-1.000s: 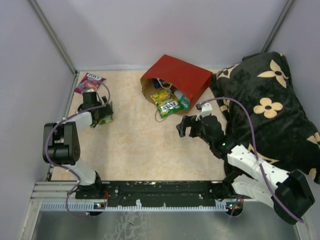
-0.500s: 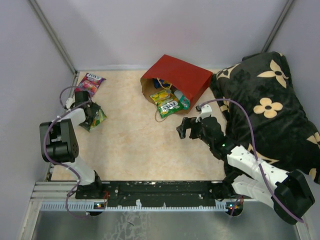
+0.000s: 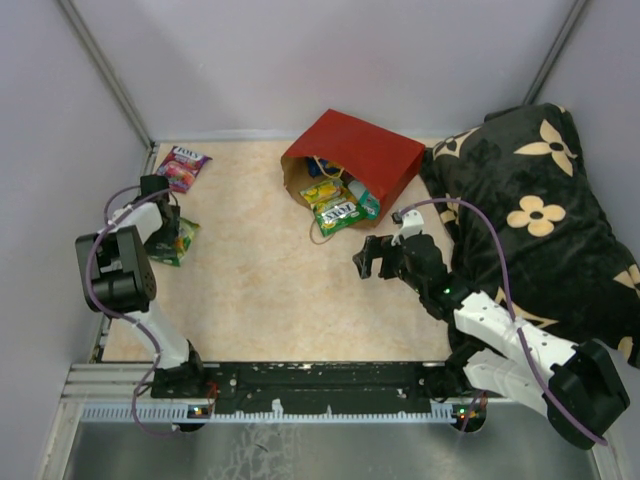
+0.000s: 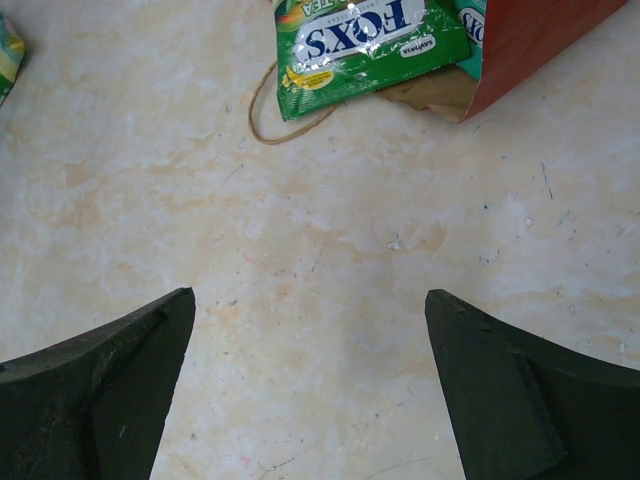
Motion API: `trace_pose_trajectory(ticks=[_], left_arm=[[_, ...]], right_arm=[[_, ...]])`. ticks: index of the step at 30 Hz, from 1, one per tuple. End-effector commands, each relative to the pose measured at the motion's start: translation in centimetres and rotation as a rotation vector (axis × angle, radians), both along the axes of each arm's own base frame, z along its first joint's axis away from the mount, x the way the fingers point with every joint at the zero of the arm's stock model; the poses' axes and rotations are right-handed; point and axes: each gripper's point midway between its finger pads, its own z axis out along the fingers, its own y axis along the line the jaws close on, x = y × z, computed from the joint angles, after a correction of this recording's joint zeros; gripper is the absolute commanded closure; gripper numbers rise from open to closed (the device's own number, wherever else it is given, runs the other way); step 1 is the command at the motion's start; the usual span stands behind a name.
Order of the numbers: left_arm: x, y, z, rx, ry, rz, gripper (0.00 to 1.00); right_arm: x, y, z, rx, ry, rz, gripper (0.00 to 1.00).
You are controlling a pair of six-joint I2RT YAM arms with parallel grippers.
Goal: Take the snacks out of the paper bag
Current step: Move the snack to the center of the board.
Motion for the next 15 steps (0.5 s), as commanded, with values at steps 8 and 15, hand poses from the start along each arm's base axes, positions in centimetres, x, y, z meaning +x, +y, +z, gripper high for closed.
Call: trace_pose_trajectory(ticks=[8, 15], left_arm=[[2.2, 2.7, -3.7, -0.027, 0.098, 0.186, 0.0], [4.1, 3.7, -3.6, -0.032, 0.075, 0.206, 0.0]], right_arm=[[0.1, 0.6, 1.7, 0.046, -0.05, 0.021, 0.01], [0.1, 0.6, 1.4, 0.043, -0.043, 0.025, 0.01]])
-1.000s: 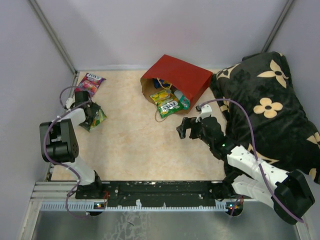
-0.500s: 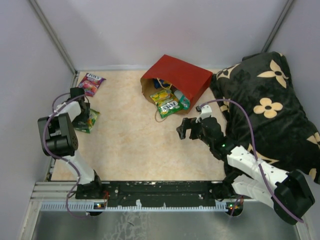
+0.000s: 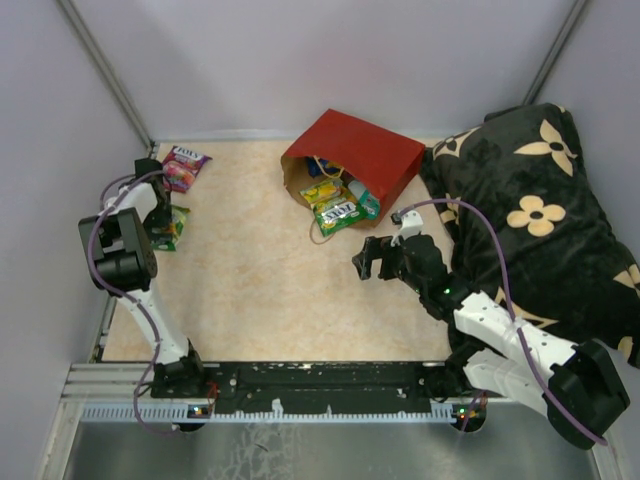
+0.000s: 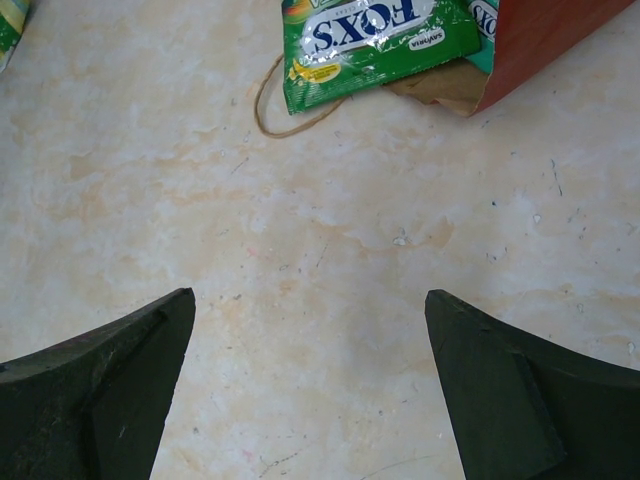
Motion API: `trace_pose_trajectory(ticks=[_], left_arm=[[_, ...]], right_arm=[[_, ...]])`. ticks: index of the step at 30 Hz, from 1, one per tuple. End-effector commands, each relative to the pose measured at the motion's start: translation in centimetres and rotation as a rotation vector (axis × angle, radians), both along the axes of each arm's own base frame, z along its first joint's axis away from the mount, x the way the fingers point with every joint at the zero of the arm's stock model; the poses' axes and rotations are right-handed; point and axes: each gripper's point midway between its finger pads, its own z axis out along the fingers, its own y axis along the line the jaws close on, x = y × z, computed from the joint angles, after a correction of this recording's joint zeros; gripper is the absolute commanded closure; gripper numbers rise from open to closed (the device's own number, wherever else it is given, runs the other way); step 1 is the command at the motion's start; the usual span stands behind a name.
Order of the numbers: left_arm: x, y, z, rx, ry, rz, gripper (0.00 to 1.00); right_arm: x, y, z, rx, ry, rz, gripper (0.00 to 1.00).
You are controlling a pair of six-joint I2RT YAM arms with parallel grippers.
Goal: Take the snacks out of the paper bag
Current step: Move the snack to the center of the board.
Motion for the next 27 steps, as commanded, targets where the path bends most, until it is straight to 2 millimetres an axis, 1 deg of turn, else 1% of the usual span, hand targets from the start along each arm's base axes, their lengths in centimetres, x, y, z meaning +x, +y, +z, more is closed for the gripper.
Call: trace_pose_trajectory(ticks=[1, 4, 6, 7, 9, 11, 12, 13, 14, 15, 16, 17, 18, 19, 20, 21, 24, 27], left_arm=[[-0.4, 0.8, -3.2, -0.027, 0.058, 0.063, 0.0], [0.9, 1.3, -1.4, 0.001, 0.036, 0.038, 0.0], [2.0, 1.3, 0.6, 0.011, 0.008, -0.019, 0.0], [2.7, 0.9, 1.7, 0.006, -0.009, -0.07, 0.0], [3.9, 0.1, 4.4, 0.034, -0.053, -0.2, 0.0], [4.7, -1.5, 7.4, 0.075, -0.095, -0.349, 0.0], [4.9, -2.6, 9.7, 0.139, -0.123, -0.463, 0.0], [5.1, -4.1, 11.5, 0.202, -0.153, -0.558, 0.0], [4.8, -6.1, 12.5, 0.26, -0.172, -0.652, 0.0], [4.7, -8.6, 13.4, 0.323, -0.197, -0.793, 0.0], [5.0, -11.7, 14.8, 0.402, -0.264, -0.975, 0.0], [4.8, -15.6, 15.6, 0.431, -0.358, -1.168, 0.0], [3.9, -19.4, 15.7, 0.433, -0.448, -1.335, 0.0], [3.1, -22.6, 16.0, 0.428, -0.546, -1.465, 0.0], [2.0, -25.3, 16.0, 0.394, -0.629, -1.57, 0.0], [0.9, -27.1, 15.2, 0.333, -0.654, -1.633, 0.0], [-1.4, -32.0, 12.9, 0.246, -0.685, -1.807, 0.01], [-2.4, -36.2, 10.2, 0.195, -0.671, -1.928, 0.07]], right_arm=[[0.3, 0.5, 1.6, 0.039, -0.049, 0.011, 0.01], [0.3, 0.5, 1.4, 0.037, -0.044, 0.012, 0.01], [0.4, 0.5, 1.4, 0.036, -0.044, 0.011, 0.01], [0.4, 0.5, 1.3, 0.035, -0.044, 0.008, 0.01], [0.5, 0.6, 1.4, 0.035, -0.047, 0.009, 0.01], [0.6, 0.6, 1.4, 0.033, -0.049, 0.008, 0.01], [0.6, 0.6, 1.3, 0.033, -0.049, 0.01, 0.01], [0.7, 0.7, 1.2, 0.031, -0.048, 0.01, 0.01], [0.7, 0.8, 1.2, 0.032, -0.047, 0.012, 0.01], [0.8, 0.8, 1.0, 0.03, -0.046, 0.013, 0.01], [0.8, 0.9, 0.9, 0.028, -0.044, 0.015, 0.01], [0.9, 0.9, 0.9, 0.028, -0.043, 0.016, 0.01], [1.0, 1.0, 0.8, 0.027, -0.041, 0.015, 0.01], [1.0, 1.0, 0.7, 0.024, -0.038, 0.015, 0.01], [1.0, 1.0, 0.7, 0.022, -0.038, 0.016, 0.01], [1.0, 1.0, 0.7, 0.019, -0.038, 0.016, 0.01], [1.0, 0.7, 0.7, 0.012, -0.042, 0.008, 0.01], [0.9, 0.5, 0.7, 0.011, -0.048, 0.005, 0.01]])
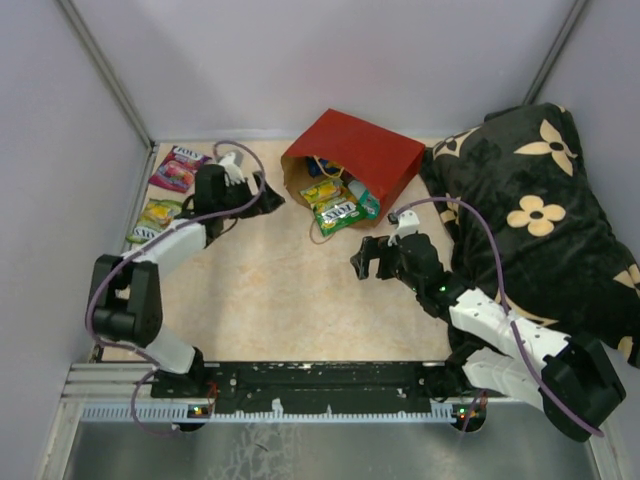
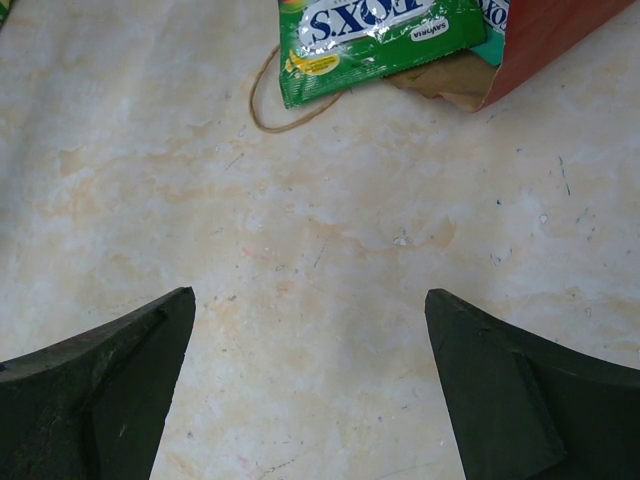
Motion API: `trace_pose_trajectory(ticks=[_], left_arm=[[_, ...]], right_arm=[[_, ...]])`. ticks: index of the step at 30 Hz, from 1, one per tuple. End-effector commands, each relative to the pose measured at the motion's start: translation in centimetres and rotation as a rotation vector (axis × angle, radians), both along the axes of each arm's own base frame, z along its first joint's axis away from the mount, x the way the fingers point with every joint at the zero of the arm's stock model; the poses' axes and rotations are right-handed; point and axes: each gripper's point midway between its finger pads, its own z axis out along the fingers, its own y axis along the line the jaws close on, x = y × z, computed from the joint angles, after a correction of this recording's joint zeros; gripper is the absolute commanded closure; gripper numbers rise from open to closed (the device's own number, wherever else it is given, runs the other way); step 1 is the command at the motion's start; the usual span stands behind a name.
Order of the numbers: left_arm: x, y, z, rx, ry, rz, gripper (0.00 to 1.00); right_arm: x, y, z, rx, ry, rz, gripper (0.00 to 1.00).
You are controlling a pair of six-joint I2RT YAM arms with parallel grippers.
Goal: Take the snacks out of the paper bag
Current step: Move the snack to the center of the board, then take out the snack from the paper bag.
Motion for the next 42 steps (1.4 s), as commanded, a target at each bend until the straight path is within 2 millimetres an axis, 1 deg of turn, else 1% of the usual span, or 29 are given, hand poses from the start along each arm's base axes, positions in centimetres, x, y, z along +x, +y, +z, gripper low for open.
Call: trace_pose_trajectory(ticks=[1, 4, 6, 8, 11, 15, 19, 26, 28, 31, 34, 37, 40, 42], left_arm=[[-1.9, -7.0, -3.2, 0.004, -0.026, -0.322, 0.09], [-1.9, -10.6, -5.1, -0.024, -0.005, -0.394, 0.13], [-1.4, -12.2, -6.0, -0.055, -0.002, -0.409, 0.15], [-0.7, -13.2, -7.0, -0.099, 0.016, -0.408, 0.18], [0.7, -14.0, -7.4, -0.154, 0.016, -0.38, 0.19], [2.0, -14.2, -8.3, -0.186, 0.022, -0.33, 0.25], [2.5, -14.4, -8.8, -0.217, 0.03, -0.306, 0.32], [3.4, -14.3, -9.1, -0.215, 0.013, -0.272, 0.38], [3.8, -14.4, -9.6, -0.206, 0.025, -0.264, 0.39], [4.1, -14.5, -10.3, -0.186, 0.042, -0.255, 0.44], [4.1, -14.4, -10.2, -0.168, 0.035, -0.248, 0.52], [4.4, -13.7, -10.0, -0.123, 0.032, -0.218, 0.65], [4.7, -12.8, -9.5, -0.076, 0.013, -0.19, 0.69], [4.8, -12.5, -8.8, -0.056, -0.006, -0.19, 0.78]], right_arm=[[0.5, 0.1, 1.6, 0.02, -0.065, -0.002, 0.01], [0.5, -0.1, 1.7, 0.01, -0.064, -0.007, 0.01], [0.4, -0.3, 1.8, 0.003, -0.065, -0.012, 0.01], [0.3, -0.6, 1.9, -0.001, -0.071, -0.018, 0.01], [0.0, -1.1, 2.0, -0.008, -0.076, -0.026, 0.01], [-0.2, -1.7, 1.8, -0.021, -0.075, -0.037, 0.01], [-0.4, -1.7, 1.7, -0.021, -0.077, -0.037, 0.01], [-0.3, -1.5, 1.6, -0.016, -0.073, -0.027, 0.01], [-0.4, -1.6, 1.6, -0.017, -0.074, -0.029, 0.01], [-0.4, -1.6, 1.7, -0.012, -0.08, -0.03, 0.01], [-0.4, -1.4, 1.7, -0.009, -0.077, -0.024, 0.01], [-0.4, -1.4, 1.6, -0.015, -0.073, -0.023, 0.01], [-0.4, -1.5, 1.6, -0.015, -0.073, -0.025, 0.01], [-0.4, -1.5, 1.6, -0.014, -0.074, -0.025, 0.01]])
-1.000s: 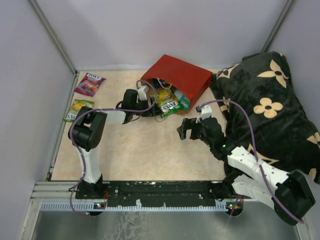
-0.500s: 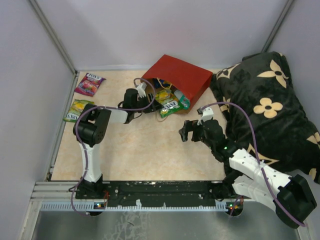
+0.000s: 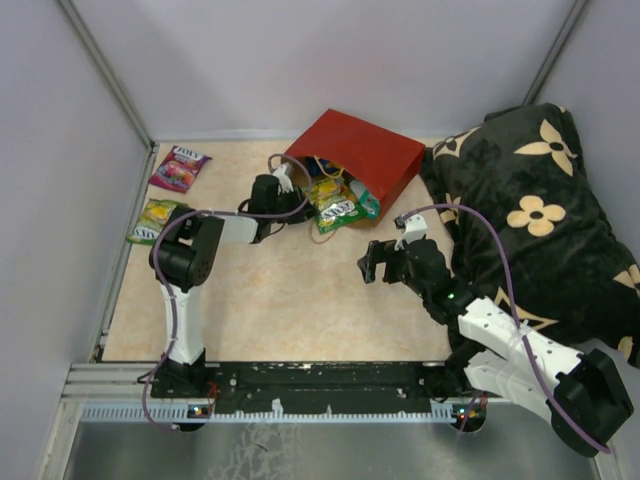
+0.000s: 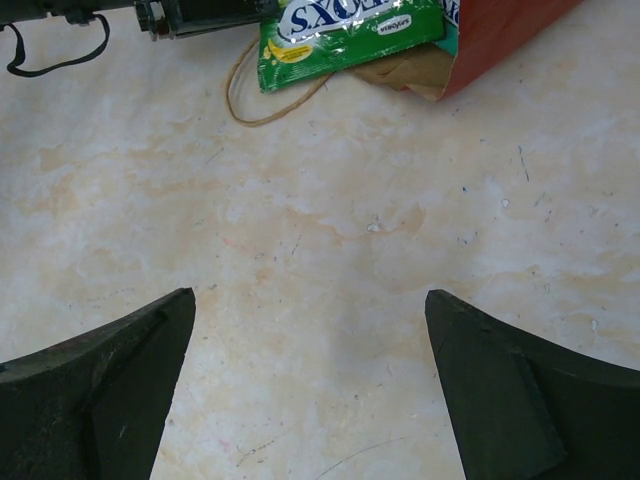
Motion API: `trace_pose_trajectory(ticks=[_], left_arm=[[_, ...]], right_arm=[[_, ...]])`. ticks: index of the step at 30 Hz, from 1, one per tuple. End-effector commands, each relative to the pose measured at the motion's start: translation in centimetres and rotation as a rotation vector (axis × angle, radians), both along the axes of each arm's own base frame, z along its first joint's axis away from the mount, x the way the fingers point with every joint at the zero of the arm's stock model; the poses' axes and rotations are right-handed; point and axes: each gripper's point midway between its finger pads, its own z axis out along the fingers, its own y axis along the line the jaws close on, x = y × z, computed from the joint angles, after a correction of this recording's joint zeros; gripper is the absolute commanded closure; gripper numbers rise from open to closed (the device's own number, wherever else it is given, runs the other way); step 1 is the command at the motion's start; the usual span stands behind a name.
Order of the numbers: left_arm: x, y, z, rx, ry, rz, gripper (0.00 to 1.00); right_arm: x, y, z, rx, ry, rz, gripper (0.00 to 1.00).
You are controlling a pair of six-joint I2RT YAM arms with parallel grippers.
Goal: Take the snacks out of the paper bag
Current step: Take out the snack from the paper bag, then place the snack at the center of the board.
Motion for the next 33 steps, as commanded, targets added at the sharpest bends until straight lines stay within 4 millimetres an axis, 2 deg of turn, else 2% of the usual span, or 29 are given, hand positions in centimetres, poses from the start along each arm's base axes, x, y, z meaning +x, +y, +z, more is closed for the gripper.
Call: trace_pose_trajectory(ticks=[1, 4, 9, 14, 15, 18, 23, 28, 29, 31, 32, 33], left_arm=[[1.2, 0.6, 3.4, 0.054, -0.103, 0.021, 0.84], [1.2, 0.6, 4.5, 0.068, -0.135, 0.0, 1.0], [0.5, 0.9, 6.0, 0.111, -0.162, -0.039, 1.0], [-2.5, 2.3, 7.5, 0.179, -0.198, -0.098, 1.0], [-3.4, 2.9, 7.0, 0.211, -0.184, -0.112, 1.0], [-5.4, 5.6, 6.2, 0.33, -0.146, -0.081, 1.0], [-8.1, 12.4, 4.2, 0.56, -0.013, 0.089, 1.0], [-8.8, 19.1, 2.3, 0.723, 0.093, 0.248, 0.99], [-9.0, 20.8, 2.0, 0.774, 0.133, 0.294, 0.9], [-8.5, 23.9, 2.4, 0.875, 0.162, 0.421, 0.33], [-8.2, 25.2, 2.8, 0.917, 0.178, 0.478, 0.14], [-7.7, 26.3, 3.6, 0.951, 0.186, 0.54, 0.04]], right_arm=[[0.5, 0.2, 1.3, 0.016, -0.046, 0.003, 0.01], [0.5, 0.2, 1.3, 0.012, -0.045, 0.0, 0.01], [0.4, -0.3, 1.3, 0.002, -0.047, -0.013, 0.01], [0.4, -0.4, 1.5, 0.005, -0.055, -0.015, 0.01], [0.4, -0.3, 1.4, 0.005, -0.055, -0.013, 0.01], [0.4, -0.1, 1.4, 0.01, -0.055, -0.006, 0.01], [0.4, 0.6, 1.1, 0.029, -0.046, 0.019, 0.01], [0.2, 1.2, 1.0, 0.045, -0.038, 0.043, 0.01], [0.2, 1.2, 1.0, 0.046, -0.037, 0.047, 0.01], [0.1, 1.1, 1.0, 0.047, -0.037, 0.048, 0.01], [0.0, 1.1, 1.0, 0.05, -0.038, 0.049, 0.01], [0.0, 1.1, 1.0, 0.053, -0.04, 0.048, 0.01]])
